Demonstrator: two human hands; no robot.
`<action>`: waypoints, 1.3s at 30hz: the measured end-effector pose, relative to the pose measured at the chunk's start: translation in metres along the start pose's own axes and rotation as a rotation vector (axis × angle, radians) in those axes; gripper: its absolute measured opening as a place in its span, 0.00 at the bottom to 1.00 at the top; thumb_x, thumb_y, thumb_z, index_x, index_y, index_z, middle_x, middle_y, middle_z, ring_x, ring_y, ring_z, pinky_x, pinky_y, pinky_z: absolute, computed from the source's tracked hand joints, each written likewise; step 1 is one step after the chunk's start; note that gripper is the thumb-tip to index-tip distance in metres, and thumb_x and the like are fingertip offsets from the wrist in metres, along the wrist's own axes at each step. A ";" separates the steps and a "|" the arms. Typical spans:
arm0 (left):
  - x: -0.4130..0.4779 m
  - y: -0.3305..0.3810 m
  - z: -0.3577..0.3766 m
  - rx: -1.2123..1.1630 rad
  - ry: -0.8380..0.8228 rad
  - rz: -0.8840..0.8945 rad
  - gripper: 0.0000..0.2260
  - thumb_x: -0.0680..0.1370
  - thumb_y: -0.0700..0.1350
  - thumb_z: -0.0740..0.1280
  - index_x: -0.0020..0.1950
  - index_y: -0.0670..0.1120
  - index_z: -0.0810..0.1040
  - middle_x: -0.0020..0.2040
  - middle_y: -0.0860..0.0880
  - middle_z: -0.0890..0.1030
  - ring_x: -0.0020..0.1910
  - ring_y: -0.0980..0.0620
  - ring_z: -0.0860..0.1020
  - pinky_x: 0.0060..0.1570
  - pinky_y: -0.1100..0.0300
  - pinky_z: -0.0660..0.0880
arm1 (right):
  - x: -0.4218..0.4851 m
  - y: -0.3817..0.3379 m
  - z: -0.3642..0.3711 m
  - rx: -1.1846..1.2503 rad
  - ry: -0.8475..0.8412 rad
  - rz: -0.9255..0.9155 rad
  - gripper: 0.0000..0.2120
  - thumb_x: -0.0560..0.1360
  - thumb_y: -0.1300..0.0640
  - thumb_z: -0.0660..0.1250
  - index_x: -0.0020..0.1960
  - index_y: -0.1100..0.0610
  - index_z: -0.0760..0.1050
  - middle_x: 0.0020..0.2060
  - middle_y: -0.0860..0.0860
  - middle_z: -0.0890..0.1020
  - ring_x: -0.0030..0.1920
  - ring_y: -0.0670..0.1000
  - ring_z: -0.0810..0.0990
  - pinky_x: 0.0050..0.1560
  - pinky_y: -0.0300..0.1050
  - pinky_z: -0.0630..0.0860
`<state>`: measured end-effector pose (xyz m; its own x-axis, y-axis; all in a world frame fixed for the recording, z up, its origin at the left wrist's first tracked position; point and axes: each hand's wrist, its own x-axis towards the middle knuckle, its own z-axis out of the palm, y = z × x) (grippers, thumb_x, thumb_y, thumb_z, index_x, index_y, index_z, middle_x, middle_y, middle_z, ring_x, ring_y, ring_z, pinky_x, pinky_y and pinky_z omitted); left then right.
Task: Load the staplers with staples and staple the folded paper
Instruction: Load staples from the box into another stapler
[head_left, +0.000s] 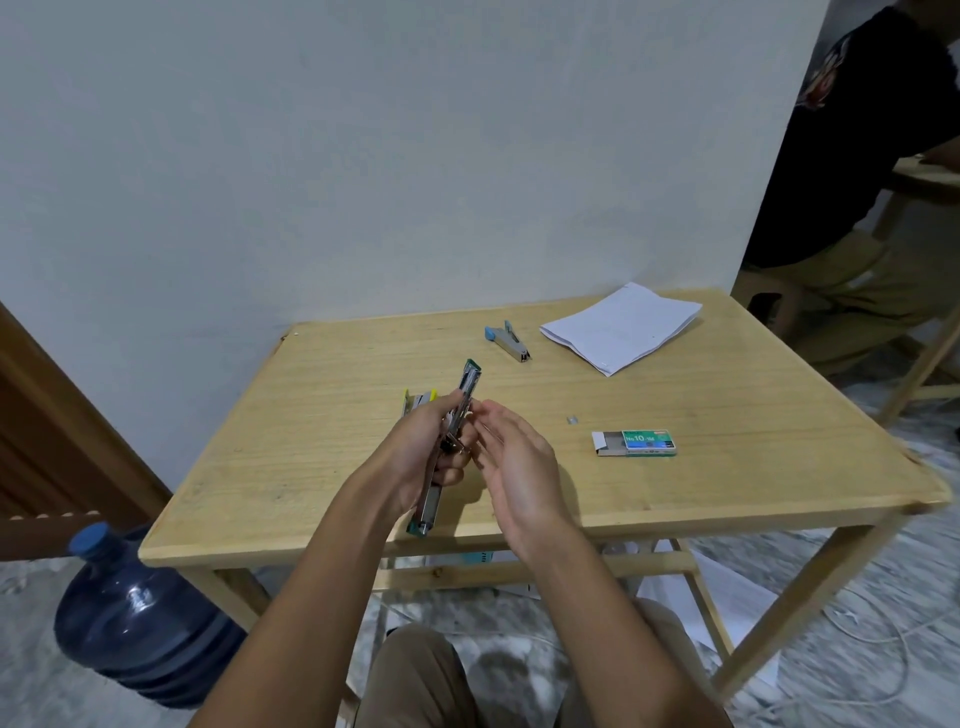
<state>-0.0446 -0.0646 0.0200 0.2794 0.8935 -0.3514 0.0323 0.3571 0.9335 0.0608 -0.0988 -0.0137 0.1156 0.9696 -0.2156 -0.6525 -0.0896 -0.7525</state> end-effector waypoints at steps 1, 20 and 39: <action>0.000 0.001 0.001 0.019 0.015 -0.001 0.23 0.83 0.55 0.56 0.32 0.45 0.70 0.27 0.48 0.67 0.22 0.54 0.61 0.21 0.64 0.59 | -0.001 0.001 0.000 -0.010 -0.009 -0.003 0.11 0.82 0.61 0.61 0.60 0.60 0.79 0.56 0.55 0.84 0.60 0.50 0.81 0.65 0.47 0.75; 0.008 0.021 0.004 0.390 0.262 0.232 0.13 0.82 0.53 0.61 0.52 0.47 0.82 0.31 0.50 0.71 0.23 0.55 0.65 0.24 0.65 0.61 | 0.020 -0.013 0.006 0.553 0.197 0.268 0.12 0.82 0.59 0.54 0.48 0.62 0.74 0.33 0.53 0.75 0.30 0.49 0.74 0.31 0.41 0.74; 0.026 -0.025 0.018 0.653 0.401 0.149 0.16 0.82 0.52 0.60 0.45 0.43 0.80 0.39 0.47 0.78 0.38 0.49 0.75 0.38 0.57 0.69 | 0.071 -0.074 -0.033 -1.516 0.042 -0.189 0.13 0.81 0.57 0.56 0.54 0.55 0.79 0.51 0.50 0.81 0.50 0.53 0.80 0.49 0.47 0.76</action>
<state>-0.0205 -0.0556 -0.0115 -0.0394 0.9940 -0.1016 0.6147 0.1043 0.7819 0.1423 -0.0311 0.0061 0.1440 0.9886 -0.0441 0.7277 -0.1360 -0.6723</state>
